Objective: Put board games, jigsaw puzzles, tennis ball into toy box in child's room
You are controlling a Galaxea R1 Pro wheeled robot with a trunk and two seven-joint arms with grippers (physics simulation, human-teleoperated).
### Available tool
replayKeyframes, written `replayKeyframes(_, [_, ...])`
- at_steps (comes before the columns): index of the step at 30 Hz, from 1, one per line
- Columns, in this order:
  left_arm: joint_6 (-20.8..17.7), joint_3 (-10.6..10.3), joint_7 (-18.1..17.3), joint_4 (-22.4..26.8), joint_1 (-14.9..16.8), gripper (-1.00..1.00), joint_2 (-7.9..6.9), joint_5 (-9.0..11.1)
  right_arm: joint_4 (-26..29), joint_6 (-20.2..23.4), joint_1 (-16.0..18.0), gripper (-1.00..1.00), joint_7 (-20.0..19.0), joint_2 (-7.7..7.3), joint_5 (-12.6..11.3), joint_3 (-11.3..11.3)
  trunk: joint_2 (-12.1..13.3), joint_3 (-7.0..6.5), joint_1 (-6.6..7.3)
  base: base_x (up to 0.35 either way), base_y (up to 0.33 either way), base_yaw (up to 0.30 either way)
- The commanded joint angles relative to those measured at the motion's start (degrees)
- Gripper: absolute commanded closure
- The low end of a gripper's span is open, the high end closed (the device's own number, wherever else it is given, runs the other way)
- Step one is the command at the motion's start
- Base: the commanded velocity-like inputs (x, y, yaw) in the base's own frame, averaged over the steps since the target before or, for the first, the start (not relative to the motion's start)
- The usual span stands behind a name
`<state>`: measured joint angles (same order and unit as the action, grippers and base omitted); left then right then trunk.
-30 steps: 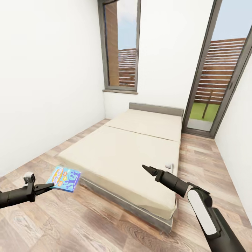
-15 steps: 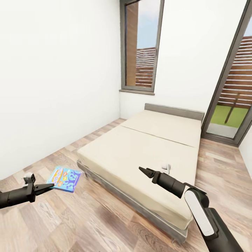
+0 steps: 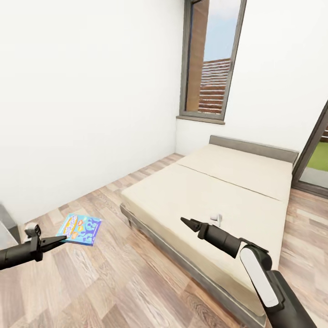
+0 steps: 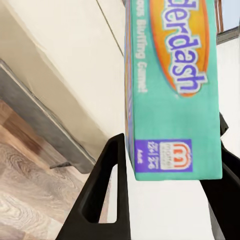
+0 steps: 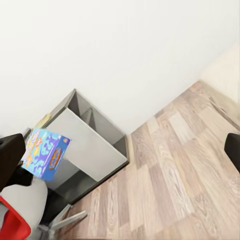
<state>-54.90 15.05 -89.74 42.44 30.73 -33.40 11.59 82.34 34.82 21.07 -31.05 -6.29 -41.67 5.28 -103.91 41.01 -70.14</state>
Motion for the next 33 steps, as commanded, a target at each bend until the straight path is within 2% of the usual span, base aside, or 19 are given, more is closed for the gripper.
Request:
replayKeyframes(1, [-0.56,0.59,-0.26,-0.02,0.02,1.0,0.0,0.03,0.05,0.33,0.03,-1.0,0.08,-0.04,-0.37,0.02,-0.02,0.08,-0.01,0.193,0.0,0.292])
replayKeyframes(7, [-0.56,1.54,-0.26,-0.07,-0.05,1.0,0.0,0.05,0.06,0.28,0.03,-1.0,0.03,-0.04,-0.34,0.14,-0.02,0.23,-0.01,0.277,0.075,0.292])
replayKeyframes(15, [-0.56,1.65,-0.26,-0.07,-0.06,1.0,0.0,-0.02,0.08,0.16,0.03,-1.0,0.07,-0.04,-0.26,1.81,-0.02,0.27,-0.01,0.292,0.202,0.195])
replayKeyframes(21, [-0.5,1.65,-0.26,-0.07,-0.06,1.0,0.0,0.01,0.1,0.16,0.03,-1.0,0.11,-0.04,0.45,1.88,-0.02,0.27,-0.01,0.277,0.222,0.133])
replayKeyframes(25, [-0.43,1.65,-0.26,-0.07,-0.06,1.0,0.0,0.01,0.17,0.16,0.03,-1.0,0.11,-0.04,1.37,1.85,-0.02,0.27,-0.01,0.289,0.184,0.26])
replayKeyframes(33, [-0.39,1.61,-0.26,-0.07,-0.04,1.0,0.08,-0.02,0.19,0.16,0.03,-1.0,0.11,-0.02,1.67,1.84,-0.02,0.27,-0.01,0.191,0.128,0.286])
